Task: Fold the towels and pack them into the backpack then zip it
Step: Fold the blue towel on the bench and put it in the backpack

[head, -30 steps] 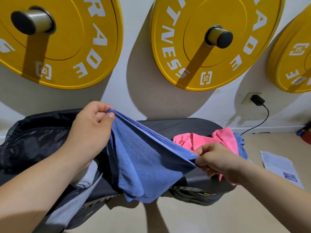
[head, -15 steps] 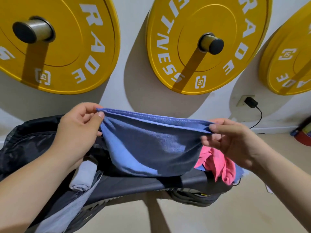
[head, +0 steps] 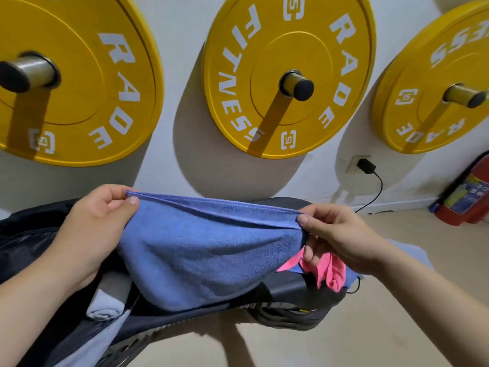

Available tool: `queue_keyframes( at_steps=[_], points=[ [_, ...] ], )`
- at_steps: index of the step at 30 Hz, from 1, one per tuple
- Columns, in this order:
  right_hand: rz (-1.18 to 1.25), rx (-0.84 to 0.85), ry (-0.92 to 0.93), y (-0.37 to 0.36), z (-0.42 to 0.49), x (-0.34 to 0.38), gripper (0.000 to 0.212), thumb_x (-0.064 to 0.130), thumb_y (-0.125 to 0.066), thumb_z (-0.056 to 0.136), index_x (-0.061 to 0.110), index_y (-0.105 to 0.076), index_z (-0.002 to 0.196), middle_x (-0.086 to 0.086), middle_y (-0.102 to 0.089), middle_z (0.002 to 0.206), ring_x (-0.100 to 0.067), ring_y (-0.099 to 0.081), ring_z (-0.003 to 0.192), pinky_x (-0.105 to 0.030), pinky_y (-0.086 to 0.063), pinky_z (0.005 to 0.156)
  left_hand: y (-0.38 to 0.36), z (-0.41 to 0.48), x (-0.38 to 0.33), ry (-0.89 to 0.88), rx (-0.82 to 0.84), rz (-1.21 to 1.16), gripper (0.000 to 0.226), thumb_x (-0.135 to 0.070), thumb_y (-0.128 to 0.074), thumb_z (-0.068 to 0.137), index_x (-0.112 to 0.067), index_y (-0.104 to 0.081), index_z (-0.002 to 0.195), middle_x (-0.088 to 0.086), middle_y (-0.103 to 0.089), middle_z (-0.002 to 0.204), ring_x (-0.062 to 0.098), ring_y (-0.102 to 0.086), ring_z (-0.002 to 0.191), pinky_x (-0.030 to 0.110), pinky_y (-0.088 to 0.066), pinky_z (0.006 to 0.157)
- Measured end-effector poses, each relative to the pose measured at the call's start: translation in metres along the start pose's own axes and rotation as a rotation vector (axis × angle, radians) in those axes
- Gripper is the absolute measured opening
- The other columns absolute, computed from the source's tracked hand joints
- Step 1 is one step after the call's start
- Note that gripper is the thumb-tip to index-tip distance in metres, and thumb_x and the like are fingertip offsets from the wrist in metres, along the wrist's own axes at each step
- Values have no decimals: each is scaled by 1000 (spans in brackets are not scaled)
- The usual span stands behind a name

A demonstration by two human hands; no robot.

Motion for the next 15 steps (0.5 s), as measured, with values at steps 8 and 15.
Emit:
queue_keyframes(
  at_steps=[8,15],
  points=[
    [-74,185,-16,-9,-1,-7,21,-4,-78,79,2,-72,98,-24,-64,82,-32,-60,68,-43,-52,66,1,-6,-7,25,-13,-8,6,-14,-63,98,-17,-68,97,16,-76,97,25,-66,86,42,-48,84],
    [-74,-16,35,2,3,-7,13,19,-68,89,8,-71,83,-19,-59,63,-26,-56,44,-28,-43,40,1,-6,2,73,43,28,6,-15,-61,100,-12,-66,102,17,-76,94,22,-65,81,35,-51,76]
  ],
)
Point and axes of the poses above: each hand's wrist, its own z-axis towards the middle knuckle, its own y-axis out of the back of the hand, x = y × z, the point moved 5 cm from there along z, towards the middle knuckle
